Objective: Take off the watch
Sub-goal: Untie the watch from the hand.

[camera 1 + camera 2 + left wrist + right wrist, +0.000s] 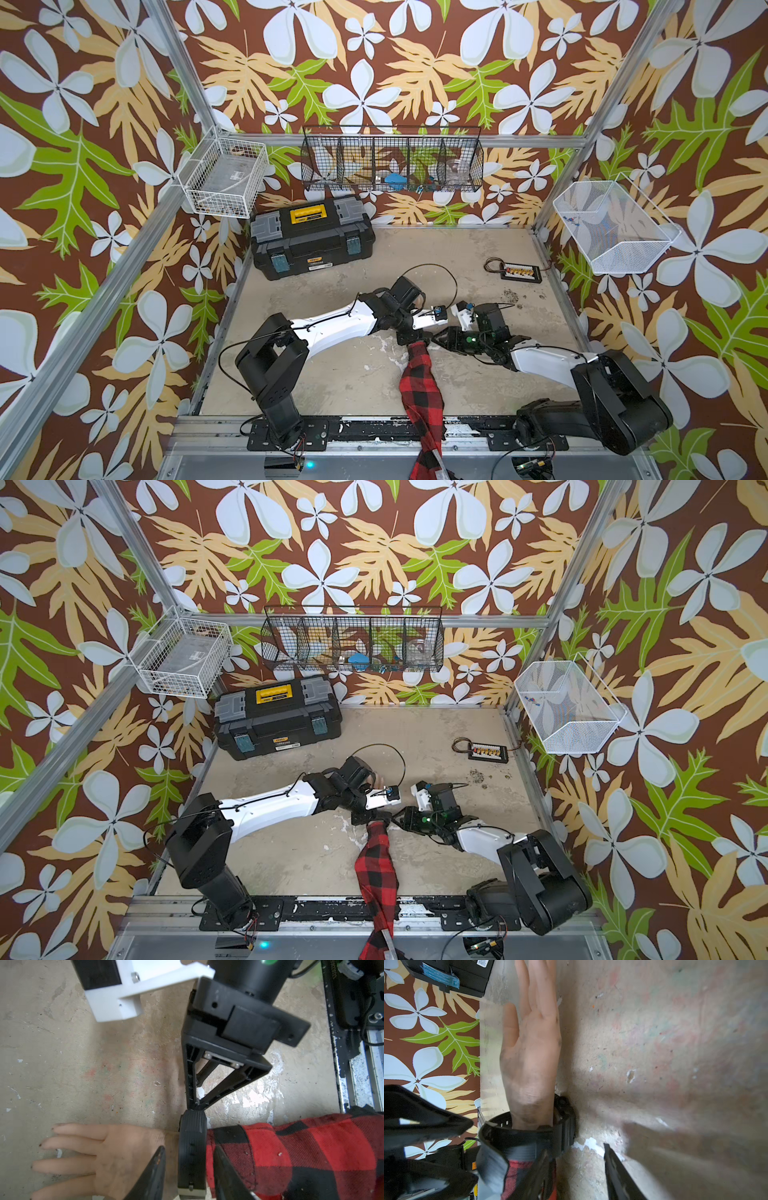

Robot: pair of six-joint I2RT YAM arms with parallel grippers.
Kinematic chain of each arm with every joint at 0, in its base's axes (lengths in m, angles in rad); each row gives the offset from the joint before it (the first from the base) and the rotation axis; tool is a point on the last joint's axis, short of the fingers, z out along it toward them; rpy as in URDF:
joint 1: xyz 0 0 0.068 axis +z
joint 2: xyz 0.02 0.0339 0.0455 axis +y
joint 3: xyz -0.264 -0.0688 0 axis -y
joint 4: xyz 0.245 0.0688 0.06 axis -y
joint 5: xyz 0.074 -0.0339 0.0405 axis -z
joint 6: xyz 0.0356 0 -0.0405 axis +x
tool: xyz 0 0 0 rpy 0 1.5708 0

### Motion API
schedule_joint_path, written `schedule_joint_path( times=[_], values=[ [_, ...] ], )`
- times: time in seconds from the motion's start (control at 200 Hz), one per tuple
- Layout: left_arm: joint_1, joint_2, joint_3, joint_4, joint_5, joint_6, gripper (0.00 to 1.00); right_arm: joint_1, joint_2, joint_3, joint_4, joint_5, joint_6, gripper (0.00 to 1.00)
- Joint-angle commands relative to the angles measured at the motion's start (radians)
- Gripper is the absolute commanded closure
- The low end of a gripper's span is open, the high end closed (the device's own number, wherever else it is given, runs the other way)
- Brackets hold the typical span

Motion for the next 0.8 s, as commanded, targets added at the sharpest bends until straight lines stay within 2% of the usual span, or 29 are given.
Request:
schedule_joint_path(
  times=[0.0, 0.095, 0.24, 0.43, 0.646, 0.796],
  values=[
    [0.000, -0.023, -0.007, 0.071, -0.034, -0.069, 0.53, 0.000, -0.027, 0.010, -0.035, 0.031, -0.018, 0.54],
    [0.000, -0.044, -0.012, 0.121, -0.104, -0.175, 0.49, -0.014, -0.053, 0.018, -0.077, 0.070, -0.041, 0.54],
    [-0.014, -0.068, -0.010, 0.175, -0.243, -0.356, 0.46, -0.089, -0.092, 0.016, -0.118, 0.059, -0.074, 0.54],
    [-0.080, 0.001, 0.105, 0.070, -0.466, -0.554, 0.46, -0.164, -0.128, 0.036, -0.184, 0.044, -0.130, 0.54],
    [-0.118, 0.092, 0.207, -0.044, -0.508, -0.796, 0.48, -0.269, -0.139, 0.050, -0.245, 0.004, -0.198, 0.54],
    [-0.131, 0.114, 0.202, -0.037, -0.483, -0.886, 0.49, -0.318, -0.147, 0.059, -0.275, -0.012, -0.245, 0.54]
  ],
)
